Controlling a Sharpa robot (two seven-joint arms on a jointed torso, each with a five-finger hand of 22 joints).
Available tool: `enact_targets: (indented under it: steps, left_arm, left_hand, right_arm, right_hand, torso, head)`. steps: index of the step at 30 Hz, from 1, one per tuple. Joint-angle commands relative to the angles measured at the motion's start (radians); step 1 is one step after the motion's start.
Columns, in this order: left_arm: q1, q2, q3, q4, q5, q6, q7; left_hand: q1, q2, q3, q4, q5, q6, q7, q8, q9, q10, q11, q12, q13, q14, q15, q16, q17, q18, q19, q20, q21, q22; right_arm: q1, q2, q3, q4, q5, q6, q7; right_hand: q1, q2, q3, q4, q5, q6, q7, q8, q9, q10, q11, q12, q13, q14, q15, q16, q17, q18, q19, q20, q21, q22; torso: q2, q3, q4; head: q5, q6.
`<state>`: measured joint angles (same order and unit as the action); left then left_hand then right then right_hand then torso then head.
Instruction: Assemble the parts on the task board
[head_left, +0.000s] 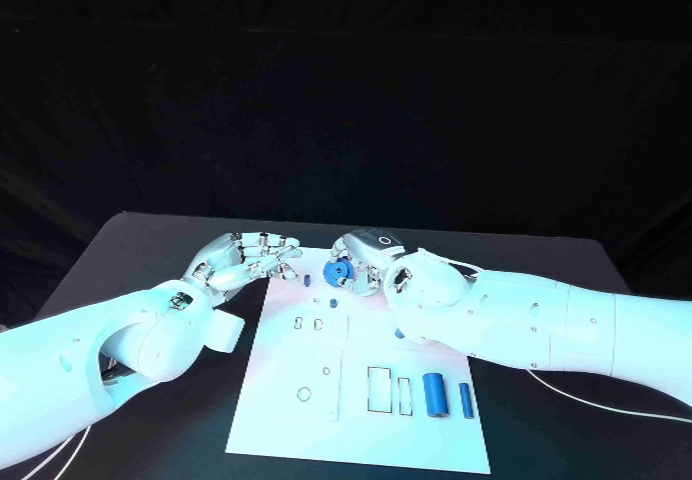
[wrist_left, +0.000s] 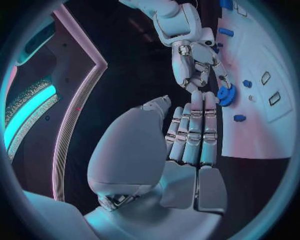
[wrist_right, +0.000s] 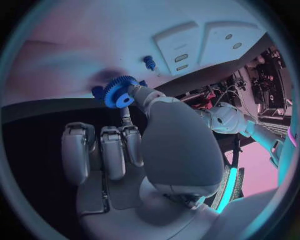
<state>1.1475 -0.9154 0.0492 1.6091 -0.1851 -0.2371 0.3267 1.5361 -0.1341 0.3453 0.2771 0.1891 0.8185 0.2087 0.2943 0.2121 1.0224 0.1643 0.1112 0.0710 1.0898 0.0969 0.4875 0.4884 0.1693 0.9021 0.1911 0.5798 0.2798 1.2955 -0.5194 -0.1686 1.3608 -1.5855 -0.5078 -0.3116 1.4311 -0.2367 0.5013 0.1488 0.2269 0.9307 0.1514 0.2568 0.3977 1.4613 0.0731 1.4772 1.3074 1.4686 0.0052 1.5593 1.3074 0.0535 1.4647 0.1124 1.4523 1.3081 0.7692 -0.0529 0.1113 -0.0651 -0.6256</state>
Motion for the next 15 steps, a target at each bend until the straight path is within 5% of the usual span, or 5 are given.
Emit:
enact_targets:
  steps: [1, 15]
  left_arm:
    - [0.001, 0.002, 0.001, 0.001, 0.002, 0.018, 0.005]
    - [0.001, 0.002, 0.001, 0.0, 0.002, 0.019, 0.004]
  left_hand:
    - [-0.007, 0.001, 0.005, 0.001, -0.006, -0.005, 0.03, 0.002, 0.001, -0.003, 0.006, -0.005, 0.002, -0.01, 0.0, 0.005, 0.001, 0.01, -0.009, 0.0, 0.005, 0.001]
    - [-0.007, 0.001, 0.005, 0.001, -0.006, -0.005, 0.03, 0.002, 0.001, -0.003, 0.006, -0.005, 0.002, -0.01, 0.0, 0.005, 0.001, 0.01, -0.009, 0.0, 0.005, 0.001]
  right_arm:
    - [-0.001, 0.005, 0.0, -0.008, -0.022, 0.015, -0.009]
    - [-0.006, 0.025, -0.003, -0.046, 0.007, 0.052, 0.002]
  right_hand:
    - [-0.008, -0.001, 0.005, -0.002, 0.007, 0.004, 0.0, 0.006, 0.002, 0.01, -0.005, 0.0, 0.143, 0.095, -0.007, 0.003, 0.233, -0.02, 0.024, -0.007, 0.005, 0.157]
    - [-0.013, -0.004, 0.005, -0.003, 0.008, 0.002, 0.0, 0.005, 0.002, 0.009, -0.005, -0.001, 0.142, 0.095, -0.007, 0.003, 0.232, -0.02, 0.024, -0.008, 0.004, 0.156]
  torso:
    - [0.0, -0.0006, 0.0006]
    - [0.0, -0.0004, -0.0008]
  head:
    - [0.0, -0.001]
    - [0.0, -0.004]
